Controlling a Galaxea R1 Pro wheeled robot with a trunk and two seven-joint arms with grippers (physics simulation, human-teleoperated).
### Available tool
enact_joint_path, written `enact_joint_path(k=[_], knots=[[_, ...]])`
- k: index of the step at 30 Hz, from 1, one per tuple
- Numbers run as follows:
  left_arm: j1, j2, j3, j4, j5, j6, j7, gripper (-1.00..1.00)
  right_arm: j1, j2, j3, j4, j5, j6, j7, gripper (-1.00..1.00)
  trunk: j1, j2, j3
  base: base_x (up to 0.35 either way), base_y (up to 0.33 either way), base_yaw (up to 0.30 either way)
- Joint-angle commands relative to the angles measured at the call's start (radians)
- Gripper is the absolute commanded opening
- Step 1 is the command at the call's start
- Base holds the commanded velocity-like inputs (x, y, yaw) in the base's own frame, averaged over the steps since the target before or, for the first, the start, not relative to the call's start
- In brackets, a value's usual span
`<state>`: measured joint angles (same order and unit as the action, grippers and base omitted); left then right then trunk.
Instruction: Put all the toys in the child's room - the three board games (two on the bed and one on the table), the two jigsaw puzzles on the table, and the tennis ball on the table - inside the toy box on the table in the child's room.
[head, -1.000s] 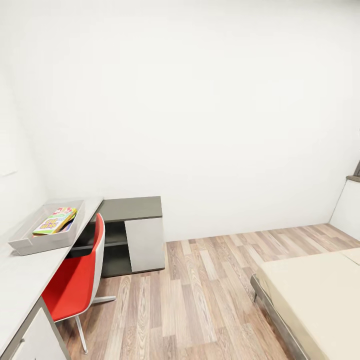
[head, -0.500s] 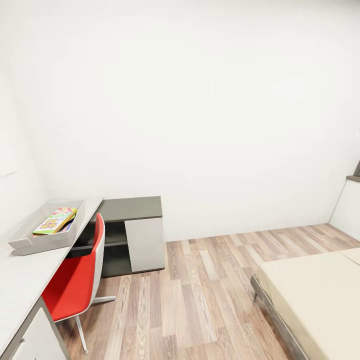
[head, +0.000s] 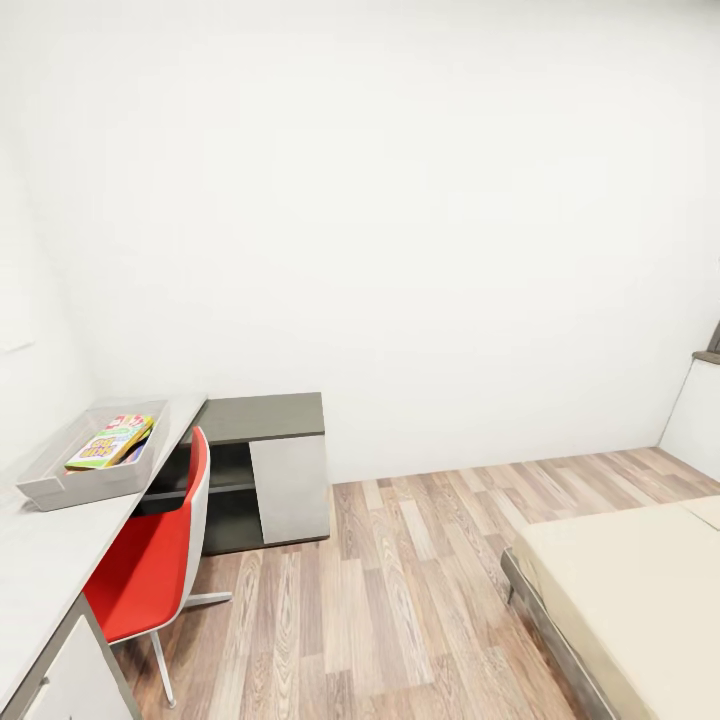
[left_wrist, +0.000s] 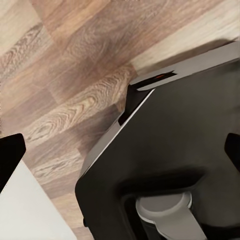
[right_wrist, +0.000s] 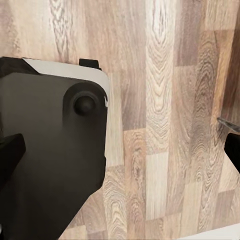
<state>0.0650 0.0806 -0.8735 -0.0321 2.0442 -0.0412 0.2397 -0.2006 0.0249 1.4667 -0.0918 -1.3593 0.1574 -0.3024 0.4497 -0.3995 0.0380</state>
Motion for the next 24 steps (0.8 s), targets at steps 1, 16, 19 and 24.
enact_joint_path(k=[1,16,19,24], knots=[[0.001,0.001,0.006,-0.003,-0.015,-0.004,0.006,1.00,0.000,0.000,0.006,-0.003,-0.003,-0.001,-0.006,1.00,0.000,0.000,0.000,0.000,0.000,0.000],[0.001,-0.002,0.706,0.001,-0.965,-0.005,0.006,1.00,0.000,0.000,0.006,-0.007,-0.003,-0.025,-0.006,1.00,0.000,0.000,0.000,0.000,0.000,0.000],[0.001,-0.003,0.835,0.001,-1.096,-0.005,0.006,1.00,0.000,-0.001,0.006,-0.008,-0.003,-0.025,-0.006,1.00,0.000,0.000,0.000,0.000,0.000,0.000],[0.001,-0.004,0.996,0.000,-1.234,-0.005,0.006,1.00,0.000,0.000,0.006,-0.008,-0.003,-0.024,-0.006,1.00,0.000,0.000,0.000,0.000,0.000,0.000]])
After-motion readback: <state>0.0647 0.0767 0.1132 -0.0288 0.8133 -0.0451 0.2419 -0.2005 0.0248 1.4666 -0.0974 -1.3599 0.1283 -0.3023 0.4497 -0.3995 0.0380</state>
